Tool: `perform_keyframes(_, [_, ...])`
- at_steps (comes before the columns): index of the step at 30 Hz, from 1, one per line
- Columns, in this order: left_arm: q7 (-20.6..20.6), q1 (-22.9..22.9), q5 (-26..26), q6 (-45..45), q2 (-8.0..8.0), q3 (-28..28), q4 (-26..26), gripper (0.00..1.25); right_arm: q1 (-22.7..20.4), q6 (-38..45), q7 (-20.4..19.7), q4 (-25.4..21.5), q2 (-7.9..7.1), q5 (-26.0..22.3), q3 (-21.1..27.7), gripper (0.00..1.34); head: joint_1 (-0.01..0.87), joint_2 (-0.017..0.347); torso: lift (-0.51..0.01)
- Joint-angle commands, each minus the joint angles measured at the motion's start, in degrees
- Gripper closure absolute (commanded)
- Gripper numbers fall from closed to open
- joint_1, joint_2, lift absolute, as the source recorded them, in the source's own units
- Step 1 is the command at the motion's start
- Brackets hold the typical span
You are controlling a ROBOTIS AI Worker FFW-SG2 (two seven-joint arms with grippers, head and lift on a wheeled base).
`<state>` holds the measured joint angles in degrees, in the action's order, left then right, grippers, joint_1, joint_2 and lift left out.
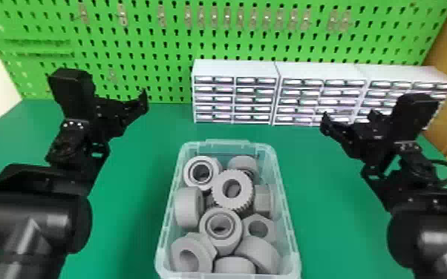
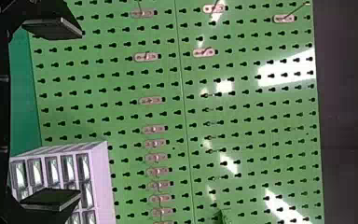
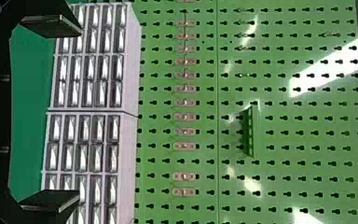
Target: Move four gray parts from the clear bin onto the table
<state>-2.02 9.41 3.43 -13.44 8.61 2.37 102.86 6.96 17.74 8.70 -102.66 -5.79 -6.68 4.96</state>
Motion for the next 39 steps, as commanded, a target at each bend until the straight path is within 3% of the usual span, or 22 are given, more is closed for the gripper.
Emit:
perform_keyframes(1, [0.00, 0.00, 0.00, -0.01, -0.09, -0.26, 0.23, 0.09, -0.02, 1.24, 0.00, -0.52, 0.08, -0.62, -0.12, 0.08, 0.678, 0.034, -0.050])
perform_keyframes(9, [0.00, -0.18, -0.44, -0.01, -0.09, -0.61, 0.15, 0.09, 1.39, 13.46, -0.44, -4.65, -0.27, -1.41, -1.09, 0.09, 0.678, 0.034, -0.050])
perform_keyframes(16, [0.00, -0.27, -1.06, -0.09, -0.09, -0.61, 0.23, 0.09, 3.76, 25.41, -2.90, -8.61, -1.06, -2.02, -6.10, 0.08, 0.678, 0.034, -0.050])
perform_keyframes(23, [0.00, -0.27, -1.06, -0.36, -0.09, -0.61, 0.15, 0.09, 6.48, 34.02, -4.92, -9.05, -1.94, -3.08, -12.07, 0.08, 0.678, 0.034, -0.050])
perform_keyframes(39, [-0.09, 0.09, -0.70, -0.80, -0.09, -0.17, 0.15, 0.09, 11.85, 53.27, -10.46, -10.10, -2.73, -8.88, -19.02, 0.08, 0.678, 0.034, -0.050])
